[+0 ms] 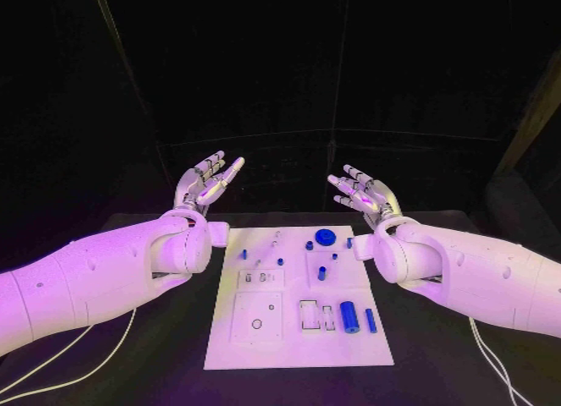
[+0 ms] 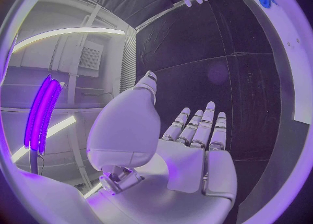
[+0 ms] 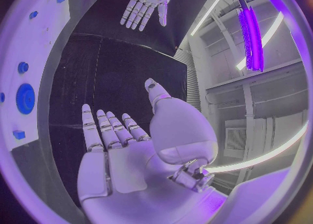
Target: Assemble the parts on the task board
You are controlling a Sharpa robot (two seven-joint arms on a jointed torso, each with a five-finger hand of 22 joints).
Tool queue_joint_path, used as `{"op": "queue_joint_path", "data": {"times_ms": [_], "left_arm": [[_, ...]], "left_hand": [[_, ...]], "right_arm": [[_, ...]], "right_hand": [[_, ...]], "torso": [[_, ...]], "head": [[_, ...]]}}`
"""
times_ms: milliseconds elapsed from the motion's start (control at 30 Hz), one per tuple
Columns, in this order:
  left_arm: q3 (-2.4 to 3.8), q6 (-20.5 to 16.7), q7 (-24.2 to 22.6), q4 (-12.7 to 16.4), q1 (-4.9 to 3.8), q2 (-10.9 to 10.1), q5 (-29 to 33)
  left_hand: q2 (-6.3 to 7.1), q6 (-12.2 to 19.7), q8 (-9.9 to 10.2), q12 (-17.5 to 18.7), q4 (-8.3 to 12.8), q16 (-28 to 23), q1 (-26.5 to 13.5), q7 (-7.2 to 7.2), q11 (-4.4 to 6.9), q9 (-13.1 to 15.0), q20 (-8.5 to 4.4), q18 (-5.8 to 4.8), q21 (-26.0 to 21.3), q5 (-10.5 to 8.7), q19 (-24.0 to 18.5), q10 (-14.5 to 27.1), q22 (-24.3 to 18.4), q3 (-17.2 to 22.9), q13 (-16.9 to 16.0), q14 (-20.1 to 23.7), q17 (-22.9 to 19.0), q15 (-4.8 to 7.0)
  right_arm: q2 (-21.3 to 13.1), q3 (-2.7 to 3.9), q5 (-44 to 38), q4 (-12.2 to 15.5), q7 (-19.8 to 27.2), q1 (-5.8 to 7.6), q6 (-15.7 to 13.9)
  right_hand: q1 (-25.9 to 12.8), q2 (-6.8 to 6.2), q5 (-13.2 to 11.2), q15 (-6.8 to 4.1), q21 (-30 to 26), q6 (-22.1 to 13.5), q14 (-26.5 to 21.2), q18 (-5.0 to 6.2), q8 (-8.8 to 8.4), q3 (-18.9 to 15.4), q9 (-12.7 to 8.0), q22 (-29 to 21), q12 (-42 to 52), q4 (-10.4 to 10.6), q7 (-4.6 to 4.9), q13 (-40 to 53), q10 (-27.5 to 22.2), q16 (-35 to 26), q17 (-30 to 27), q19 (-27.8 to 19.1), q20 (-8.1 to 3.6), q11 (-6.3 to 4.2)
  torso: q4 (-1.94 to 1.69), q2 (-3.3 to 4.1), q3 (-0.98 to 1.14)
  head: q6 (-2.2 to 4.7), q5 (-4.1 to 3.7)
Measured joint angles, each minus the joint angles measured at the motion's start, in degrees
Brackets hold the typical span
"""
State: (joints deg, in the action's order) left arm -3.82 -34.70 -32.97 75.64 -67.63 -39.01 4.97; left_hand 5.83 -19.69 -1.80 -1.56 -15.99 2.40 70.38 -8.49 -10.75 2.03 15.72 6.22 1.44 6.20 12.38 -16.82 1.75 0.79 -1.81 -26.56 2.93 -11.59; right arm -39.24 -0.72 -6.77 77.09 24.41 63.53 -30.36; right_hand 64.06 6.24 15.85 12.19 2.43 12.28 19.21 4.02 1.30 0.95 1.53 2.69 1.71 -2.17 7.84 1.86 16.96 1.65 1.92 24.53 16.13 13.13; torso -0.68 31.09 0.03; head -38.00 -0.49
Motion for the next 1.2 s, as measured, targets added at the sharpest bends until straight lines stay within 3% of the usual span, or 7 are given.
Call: {"op": "queue_joint_path", "data": {"times_ms": [167,333,400,500,633,767,1200], "left_arm": [[-0.11,1.98,-1.07,-0.41,-0.13,0.12,0.97],[-0.11,2.89,-1.59,-0.42,-0.12,0.13,1.46],[-0.12,3.72,-1.62,-0.46,-0.15,-0.54,1.54],[-0.12,4.47,-1.63,-0.21,-0.36,-2.01,1.72],[-0.12,5.24,-1.64,1.44,-0.5,-3.13,1.85],[-0.12,5.75,-1.65,3.29,-0.61,-4.33,1.89],[-0.12,7.56,-1.31,10.84,-1.03,-9.12,1.22]], "left_hand": [[-0.02,-0.94,-0.21,-0.22,-0.77,0.46,2.66,-0.07,-0.78,0.14,1.23,0.9,0.56,0.46,0.9,-1.19,0.28,0.18,-0.15,-2.48,0.38,-0.59],[-0.87,-2.77,-0.22,-0.48,-0.79,1.42,3.51,-0.15,-1.5,0.29,1.17,0.91,1.8,0.46,4.76,-3.59,0.95,0.21,-0.37,-6.99,1.02,-1.11],[-1.31,-4.14,-0.66,-0.67,-0.67,2.34,3.96,-0.24,-1.94,0.43,1.08,0.92,2.72,0.46,7.67,-5.58,1.42,0.59,-0.52,-10.74,1.55,-1.28],[-2.53,-9.24,-1.45,-2.77,-0.37,4.8,5.17,-0.55,-3.45,0.87,0.99,0.91,6.78,0.46,20.02,-16.72,3.47,0.9,-1.47,-18.11,2.56,-1.08],[-3.17,-19.06,-3.31,-5.51,0.19,7.08,5.81,-1.61,-2.24,1.63,0.82,2.7,10.13,0.45,27.98,-29.37,4.71,0.33,-2.1,-24.55,3.25,0.7],[-3.67,-27.41,-5.17,-7.05,1.03,8.43,6.32,-3.2,-1.09,2.05,0.27,3.71,11.56,0.45,32.23,-34.78,4.99,-0.84,-2.08,-29.54,3.59,2.1],[-5.74,-35.33,-6.86,-8.39,4.77,9.76,8.39,-3.6,1.76,1.85,-2.32,3.68,13.01,0.45,39.67,-43.71,4.87,-3.02,-2.14,-37.76,6.07,5.22]], "right_arm": [[1.32,-0.17,-3.55,-3.14,-2.06,0.88,6.4],[1.79,-0.21,-5.83,-4.33,-3.45,1.18,10.45],[1.69,-0.23,-11.05,-6.11,-3.68,1.21,10.4],[0.81,-0.22,-18.05,-7.64,-4.07,1.48,9.59],[0.81,-0.18,-26.18,-7.95,-4.85,2.34,8.54],[0.86,-0.17,-32.89,-7.91,-6.09,3.49,7.98],[0.55,-0.14,-56.06,-5.36,-15.02,7.88,9.61]], "right_hand": [[5.3,0.13,-1.62,0.37,1.13,5.29,8.02,1.42,1.03,0.25,0.56,0.53,1.46,-3.08,0.32,0.67,7.93,1.6,0.68,4.3,0.21,0.51],[9.49,0.18,-2.53,-0.7,3.61,17.49,21.24,3.59,3.23,0.48,1.66,1.62,4.3,-6.16,1.19,1.44,21.28,4.21,1.41,12.35,0.24,-0.18],[10.43,0.18,-2.88,-1.26,4.5,21.75,24.96,4.13,3.9,0.58,1.91,1.91,4.94,-7.06,1.65,1.48,24.93,4.83,1.48,14.84,0.08,-0.62],[11.68,0.29,-3.2,-2.57,6.37,29.71,32.21,4.67,4.69,0.95,2.14,2.43,5.39,-8.98,2.89,1.48,31.92,5.55,1.55,19.79,-0.61,-1.65],[11.8,0.42,-3.32,-3.81,7.88,35.39,37.99,5.36,4.96,1.48,2.14,2.71,5.39,-10.59,3.98,1.54,37.29,5.8,1.62,23.79,-1.44,-2.61],[11.8,0.42,-3.57,-4.89,9.51,39.03,42.36,5.36,4.97,1.87,2.14,3.08,5.08,-11.87,4.94,1.6,41.03,5.8,1.7,27.37,-2.53,-3.38],[12.01,-0.58,-3.14,-8.44,16.83,45.46,54.28,5.35,4.65,2.04,2.3,6.05,3.5,-13.68,3.21,1.86,49.17,7.46,3.54,37.04,-6.48,-5.79]], "torso": [[-0.03,-0.01,0.0],[-0.03,-0.01,0.0],[0.0,0.0,-0.02],[0.15,0.13,-0.08],[0.25,0.63,-0.17],[0.29,1.35,-0.22],[0.18,4.91,-0.52]], "head": [[-0.01,0.0],[-0.01,0.0],[-0.33,0.11],[-0.56,0.32],[-0.62,0.4],[-0.52,0.47],[0.7,-0.43]]}}
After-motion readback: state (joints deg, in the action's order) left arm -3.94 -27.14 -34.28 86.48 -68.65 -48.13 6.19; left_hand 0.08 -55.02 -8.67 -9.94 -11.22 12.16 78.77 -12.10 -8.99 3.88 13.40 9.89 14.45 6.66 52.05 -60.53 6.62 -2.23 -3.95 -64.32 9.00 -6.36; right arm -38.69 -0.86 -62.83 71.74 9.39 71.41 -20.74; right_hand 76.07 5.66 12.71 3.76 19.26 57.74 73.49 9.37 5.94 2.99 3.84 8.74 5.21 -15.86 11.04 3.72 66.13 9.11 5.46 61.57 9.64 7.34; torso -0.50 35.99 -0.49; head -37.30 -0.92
